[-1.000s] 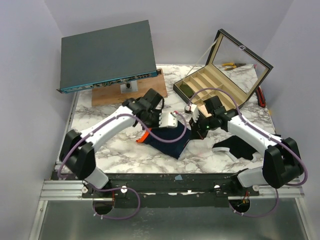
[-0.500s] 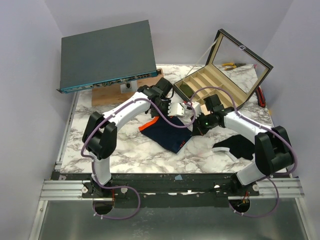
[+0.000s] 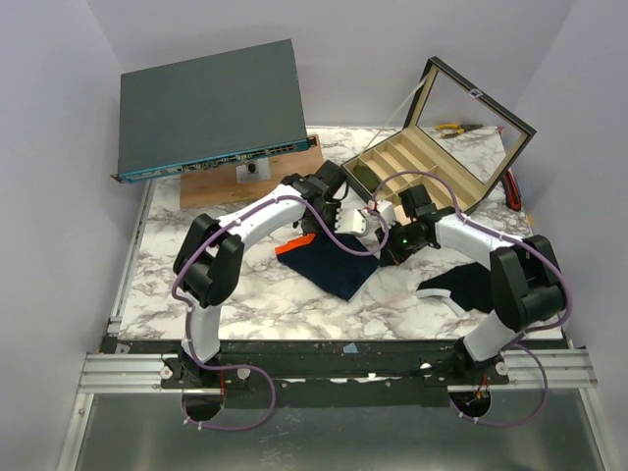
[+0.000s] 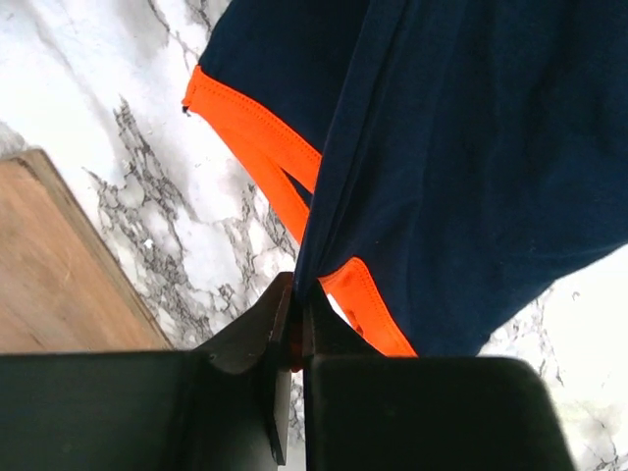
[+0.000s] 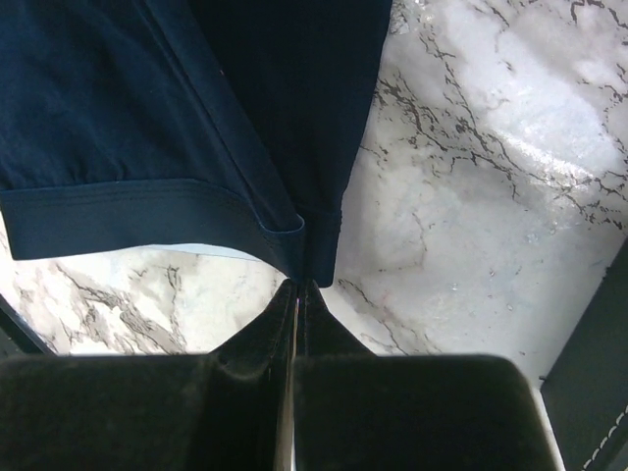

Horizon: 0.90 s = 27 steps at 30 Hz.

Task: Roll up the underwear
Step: Fold the underwear at the center of the board.

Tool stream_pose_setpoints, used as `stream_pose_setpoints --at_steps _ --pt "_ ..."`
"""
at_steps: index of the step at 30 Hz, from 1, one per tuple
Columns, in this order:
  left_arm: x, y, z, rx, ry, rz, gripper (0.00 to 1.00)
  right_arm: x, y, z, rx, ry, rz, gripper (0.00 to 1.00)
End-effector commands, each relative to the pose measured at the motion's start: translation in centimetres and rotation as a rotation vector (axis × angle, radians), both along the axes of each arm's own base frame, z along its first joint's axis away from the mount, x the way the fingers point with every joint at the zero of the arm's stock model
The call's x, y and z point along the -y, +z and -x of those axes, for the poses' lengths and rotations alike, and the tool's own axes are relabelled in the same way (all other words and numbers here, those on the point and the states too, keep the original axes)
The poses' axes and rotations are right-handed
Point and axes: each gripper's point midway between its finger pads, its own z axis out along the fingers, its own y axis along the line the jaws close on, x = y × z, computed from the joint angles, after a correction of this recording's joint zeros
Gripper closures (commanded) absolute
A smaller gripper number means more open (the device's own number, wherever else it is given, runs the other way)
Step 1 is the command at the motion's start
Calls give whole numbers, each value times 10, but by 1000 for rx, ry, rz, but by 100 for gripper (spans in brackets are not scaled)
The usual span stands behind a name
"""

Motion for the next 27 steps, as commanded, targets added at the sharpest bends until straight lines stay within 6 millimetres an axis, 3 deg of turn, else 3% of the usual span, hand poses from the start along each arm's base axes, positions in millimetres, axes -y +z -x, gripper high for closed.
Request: stream_pose_setpoints --at_steps 1,4,8,10,14,16,21,27 --pt "-1 -14 -14 30 36 -47 91 12 -4 -4 -21 -33 62 99" --pt "1 -18 -24 71 82 -34 77 14 -4 -6 -13 -44 72 95" --pt "3 -12 -35 123 156 24 32 15 6 -13 30 -63 69 84" --pt "-2 -2 -41 161 206 51 3 14 13 -17 54 -73 63 78" --pt "-15 23 -47 250 294 118 1 11 28 -21 92 -69 36 66" --pt "-24 37 -43 280 334 156 1 8 39 -22 118 -59 15 55" --pt "-31 56 -5 233 397 286 1 -5 57 -25 145 -7 -54 51" --pt "-4 49 42 122 363 450 1 -21 45 -32 98 5 -120 45"
